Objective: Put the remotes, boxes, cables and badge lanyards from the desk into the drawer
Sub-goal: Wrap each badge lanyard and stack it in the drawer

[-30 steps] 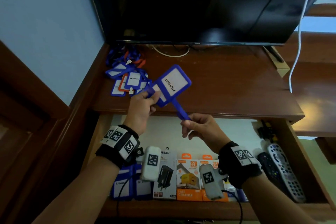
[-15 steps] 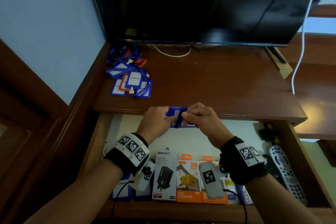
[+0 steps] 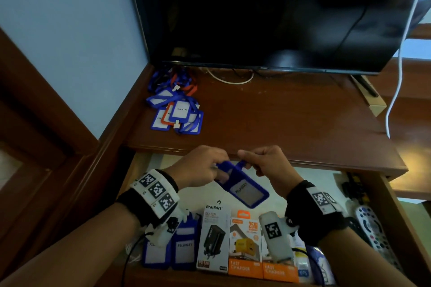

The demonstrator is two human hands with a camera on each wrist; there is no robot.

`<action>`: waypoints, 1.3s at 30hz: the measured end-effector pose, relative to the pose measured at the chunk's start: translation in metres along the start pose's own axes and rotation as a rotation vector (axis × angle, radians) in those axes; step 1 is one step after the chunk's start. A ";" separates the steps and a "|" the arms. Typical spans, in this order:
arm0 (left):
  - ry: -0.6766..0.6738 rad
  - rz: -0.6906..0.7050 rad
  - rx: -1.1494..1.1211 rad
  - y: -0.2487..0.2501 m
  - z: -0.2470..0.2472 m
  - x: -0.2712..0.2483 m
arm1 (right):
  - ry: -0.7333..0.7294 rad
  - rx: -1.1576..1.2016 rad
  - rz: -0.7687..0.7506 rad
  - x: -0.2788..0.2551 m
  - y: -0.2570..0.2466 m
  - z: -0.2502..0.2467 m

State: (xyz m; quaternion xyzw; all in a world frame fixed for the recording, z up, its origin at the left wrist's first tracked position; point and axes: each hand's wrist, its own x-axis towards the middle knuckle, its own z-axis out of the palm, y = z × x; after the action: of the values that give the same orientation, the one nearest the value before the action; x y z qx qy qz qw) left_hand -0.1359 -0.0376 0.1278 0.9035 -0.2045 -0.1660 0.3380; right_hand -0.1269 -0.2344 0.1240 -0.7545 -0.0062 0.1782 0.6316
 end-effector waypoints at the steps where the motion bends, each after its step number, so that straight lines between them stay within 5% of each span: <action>1: 0.046 0.035 -0.093 -0.003 -0.004 -0.001 | -0.038 0.022 0.006 0.001 -0.003 -0.001; 7: 0.265 0.065 -0.718 0.002 -0.019 -0.008 | -0.296 0.353 -0.041 0.011 -0.014 0.005; 14: 0.514 -0.069 -1.019 -0.010 -0.019 -0.015 | -0.362 0.423 0.013 0.047 -0.023 0.052; 18: 0.639 -0.236 -0.984 -0.035 -0.024 -0.029 | -0.415 0.240 0.003 0.065 -0.017 0.066; 23: 0.694 -0.517 -0.834 -0.078 -0.022 -0.051 | -0.252 0.008 0.021 0.124 0.001 0.083; 29: 0.280 -0.748 -0.314 -0.144 -0.006 -0.064 | -0.142 -0.835 -0.068 0.185 0.045 0.097; 39: -0.403 -0.505 0.130 -0.150 0.028 -0.042 | 0.051 -1.167 -0.137 0.196 0.064 0.126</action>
State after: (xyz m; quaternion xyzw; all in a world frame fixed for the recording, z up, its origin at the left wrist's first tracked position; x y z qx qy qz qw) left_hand -0.1456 0.0700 0.0125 0.8943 -0.0470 -0.4066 0.1807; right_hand 0.0080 -0.0816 -0.0058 -0.9793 -0.1365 0.0860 0.1221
